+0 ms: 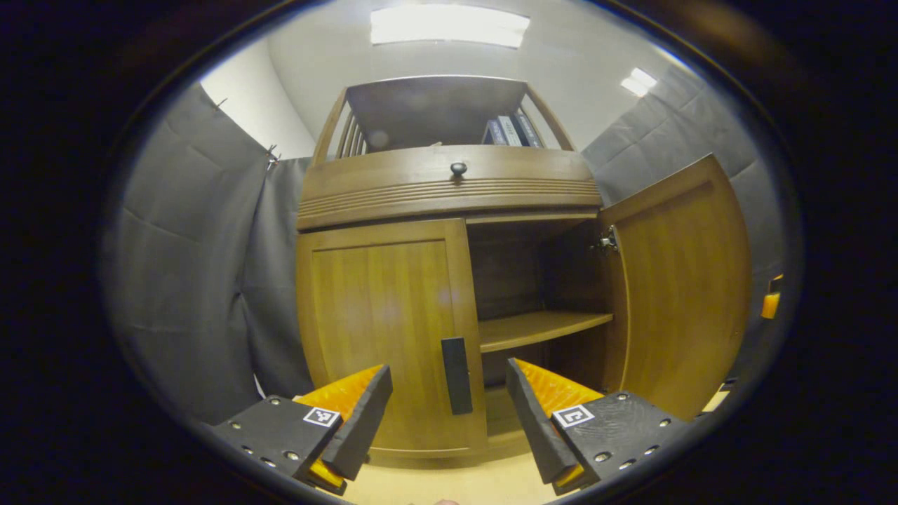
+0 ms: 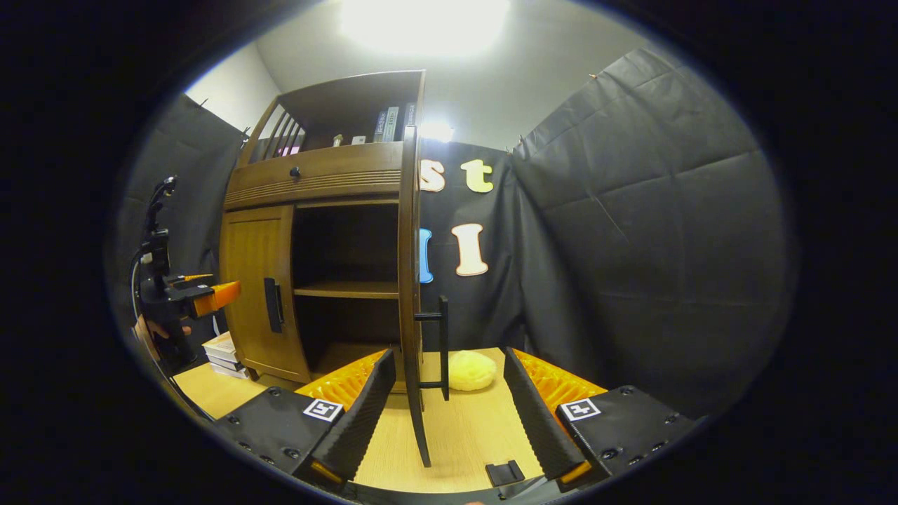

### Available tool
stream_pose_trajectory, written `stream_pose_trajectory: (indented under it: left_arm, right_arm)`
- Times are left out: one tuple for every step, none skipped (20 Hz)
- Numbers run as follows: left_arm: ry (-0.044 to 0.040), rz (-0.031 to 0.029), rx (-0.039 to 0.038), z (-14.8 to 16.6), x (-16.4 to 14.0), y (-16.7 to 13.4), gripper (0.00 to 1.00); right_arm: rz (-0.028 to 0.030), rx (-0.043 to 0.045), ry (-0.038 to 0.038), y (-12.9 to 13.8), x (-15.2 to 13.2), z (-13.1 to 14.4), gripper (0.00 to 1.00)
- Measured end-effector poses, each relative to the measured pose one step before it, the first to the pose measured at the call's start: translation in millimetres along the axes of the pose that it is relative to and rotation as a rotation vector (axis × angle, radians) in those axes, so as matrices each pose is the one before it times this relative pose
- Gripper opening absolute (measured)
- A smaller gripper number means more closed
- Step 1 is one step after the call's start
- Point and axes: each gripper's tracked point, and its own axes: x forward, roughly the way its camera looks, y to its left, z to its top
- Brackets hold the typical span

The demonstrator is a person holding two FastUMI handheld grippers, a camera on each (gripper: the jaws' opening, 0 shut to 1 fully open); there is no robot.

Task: Open the right door of the double-door shoe cabinet with the right hand, and open the left door with the left hand.

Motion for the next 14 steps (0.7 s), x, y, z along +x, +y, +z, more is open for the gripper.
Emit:
stream_pose_trajectory:
  left_arm:
    - [0.00517,0.00093,-0.00544,-3.47,5.47,0.12,0.92]
    - [0.00147,-0.00248,-0.0086,-3.08,5.77,0.06,0.92]
    - [0.00271,-0.00385,-0.0094,-2.69,6.4,-0.21,0.92]
    - [0.00353,-0.00094,-0.00775,-2.26,6.91,1.41,0.92]
    - [0.00157,-0.00128,-0.00424,-0.68,6.15,0.96,0.92]
    - [-0.00035,0.00145,-0.00176,-3.1,6.43,1.52,0.92]
    - [-0.00294,0.0034,0.00012,-2.03,8.32,1.82,0.92]
    - [-0.00086,0.00378,0.00184,-1.82,7.47,1.31,0.92]
    - [0.00817,0.00555,0.00338,-1.81,7.31,0.73,0.92]
    - [0.004,0.00582,0.00133,-1.55,5.76,2.08,0.92]
    - [-0.00112,0.00206,-0.00214,-0.1,6.21,0.01,0.92]
    - [0.0003,0.00006,-0.00406,-1.76,5.67,1.67,0.92]
    - [0.00064,0.00073,-0.00399,-1.71,5.01,1.29,0.92]
    - [0.00329,-0.0039,-0.00199,-3.51,3.56,-0.34,0.92]
  right_arm:
    - [-0.00617,-0.00775,0.00229,-2.19,1.87,-0.74,0.97]
    - [-0.00521,-0.00528,0.00098,-0.66,2.73,-0.05,0.97]
    - [-0.00656,-0.0011,-0.00139,-1.45,1.49,1.17,0.97]
    - [-0.00512,0.00094,-0.00071,-0.83,2.36,0.38,0.97]
    - [-0.0057,0.00065,0.00062,-1.16,1.27,-0.36,0.97]
    - [-0.00501,-0.00162,0.00221,-0.09,2.15,-1.17,0.97]
    - [-0.00326,-0.00229,0.00284,-0.61,0.97,-0.94,0.97]
    - [-0.00334,-0.00419,0.0052,0.82,1.36,-2.4,0.94]
    - [-0.00386,-0.00541,0.00575,-0.95,0.69,-1.67,0.97]
    - [-0.0043,-0.00588,0.00901,0.41,1.12,-2.84,0.97]
    - [-0.00542,-0.00259,0.0082,-1.21,0.51,-2.84,0.97]
    - [-0.00703,0.00211,0.00576,-0.22,1.12,-1.61,0.97]
    - [-0.00396,0.00652,0.00257,-0.15,-0.12,-0.27,0.97]
    - [-0.00415,0.00616,0.0002,0.9,0.65,-0.71,0.94]
